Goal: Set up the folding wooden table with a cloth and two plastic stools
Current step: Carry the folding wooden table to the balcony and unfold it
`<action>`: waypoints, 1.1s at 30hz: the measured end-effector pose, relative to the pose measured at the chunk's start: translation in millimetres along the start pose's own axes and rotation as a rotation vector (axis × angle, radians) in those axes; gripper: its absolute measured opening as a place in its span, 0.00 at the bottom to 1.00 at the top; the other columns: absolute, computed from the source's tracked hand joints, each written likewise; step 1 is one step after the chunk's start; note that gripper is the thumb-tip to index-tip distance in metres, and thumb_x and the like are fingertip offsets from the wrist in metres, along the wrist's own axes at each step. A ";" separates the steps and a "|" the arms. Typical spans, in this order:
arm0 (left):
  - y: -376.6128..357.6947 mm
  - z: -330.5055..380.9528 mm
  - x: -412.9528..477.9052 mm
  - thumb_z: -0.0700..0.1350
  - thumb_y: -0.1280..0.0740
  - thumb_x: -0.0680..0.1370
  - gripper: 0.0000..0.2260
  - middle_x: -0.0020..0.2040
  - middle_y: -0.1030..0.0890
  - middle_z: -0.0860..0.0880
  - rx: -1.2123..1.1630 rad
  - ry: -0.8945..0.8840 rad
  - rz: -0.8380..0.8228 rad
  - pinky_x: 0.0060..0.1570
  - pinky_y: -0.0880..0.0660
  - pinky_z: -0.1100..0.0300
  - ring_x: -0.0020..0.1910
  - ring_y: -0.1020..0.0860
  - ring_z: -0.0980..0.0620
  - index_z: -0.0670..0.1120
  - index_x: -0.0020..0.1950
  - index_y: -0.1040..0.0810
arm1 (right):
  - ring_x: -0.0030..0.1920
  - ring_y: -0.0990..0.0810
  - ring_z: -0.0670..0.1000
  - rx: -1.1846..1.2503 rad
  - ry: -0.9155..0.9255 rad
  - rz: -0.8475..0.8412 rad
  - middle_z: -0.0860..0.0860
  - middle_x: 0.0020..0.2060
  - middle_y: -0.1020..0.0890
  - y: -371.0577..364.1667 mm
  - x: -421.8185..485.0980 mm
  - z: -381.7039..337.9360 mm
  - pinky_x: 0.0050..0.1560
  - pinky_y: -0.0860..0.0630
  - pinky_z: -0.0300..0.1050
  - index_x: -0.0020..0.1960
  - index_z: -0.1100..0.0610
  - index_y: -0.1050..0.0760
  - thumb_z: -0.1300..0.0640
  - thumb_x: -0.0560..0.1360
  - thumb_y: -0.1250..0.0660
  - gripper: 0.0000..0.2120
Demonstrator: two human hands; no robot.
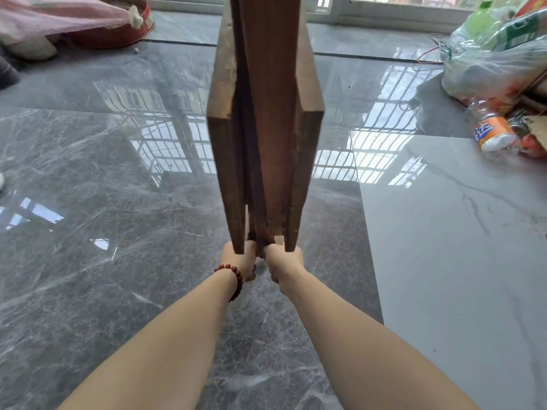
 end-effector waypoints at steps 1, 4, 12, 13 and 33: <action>-0.3 -1.4 0.9 0.39 0.40 0.75 0.10 0.27 0.34 0.49 0.003 0.002 0.003 0.21 0.39 0.66 0.23 0.37 0.52 0.46 0.33 0.32 | 0.25 0.37 0.49 -0.010 0.010 -0.014 0.52 0.27 0.31 0.5 -0.7 -0.8 0.26 0.40 0.40 0.35 0.56 0.27 0.61 0.72 0.39 0.07; -2.5 -2.9 1.8 0.40 0.41 0.75 0.09 0.28 0.33 0.49 -0.006 0.015 0.006 0.21 0.38 0.66 0.23 0.37 0.52 0.46 0.35 0.32 | 0.25 0.38 0.48 -0.036 0.029 -0.058 0.52 0.26 0.32 3.6 -3.7 -4.7 0.26 0.42 0.40 0.36 0.57 0.28 0.61 0.73 0.38 0.07; -8.0 5.1 -10.4 0.39 0.41 0.75 0.09 0.28 0.34 0.49 -0.024 0.005 0.002 0.23 0.38 0.65 0.24 0.37 0.52 0.45 0.34 0.32 | 0.26 0.39 0.48 -0.069 0.035 -0.086 0.51 0.27 0.33 10.0 -2.2 -7.0 0.28 0.43 0.42 0.38 0.57 0.29 0.61 0.72 0.40 0.05; -7.3 5.4 -12.5 0.38 0.41 0.75 0.10 0.28 0.34 0.48 -0.027 0.006 0.011 0.24 0.38 0.64 0.24 0.37 0.52 0.45 0.34 0.32 | 0.26 0.39 0.48 -0.071 0.039 -0.088 0.51 0.27 0.34 10.2 -2.3 -6.6 0.27 0.43 0.41 0.38 0.57 0.29 0.61 0.72 0.41 0.05; -3.6 -16.5 2.8 0.32 0.42 0.75 0.14 0.24 0.36 0.47 0.005 0.049 -0.106 0.24 0.38 0.67 0.17 0.39 0.54 0.44 0.31 0.36 | 0.25 0.37 0.47 -0.122 0.057 -0.122 0.48 0.25 0.32 0.7 9.4 15.4 0.24 0.39 0.37 0.33 0.52 0.31 0.59 0.73 0.40 0.11</action>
Point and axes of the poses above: each hand's wrist, its own x-axis towards the middle knuckle, its own y-axis out of the back of the hand, z = x × y, the point moved 6 cm from there along x, towards the middle knuckle
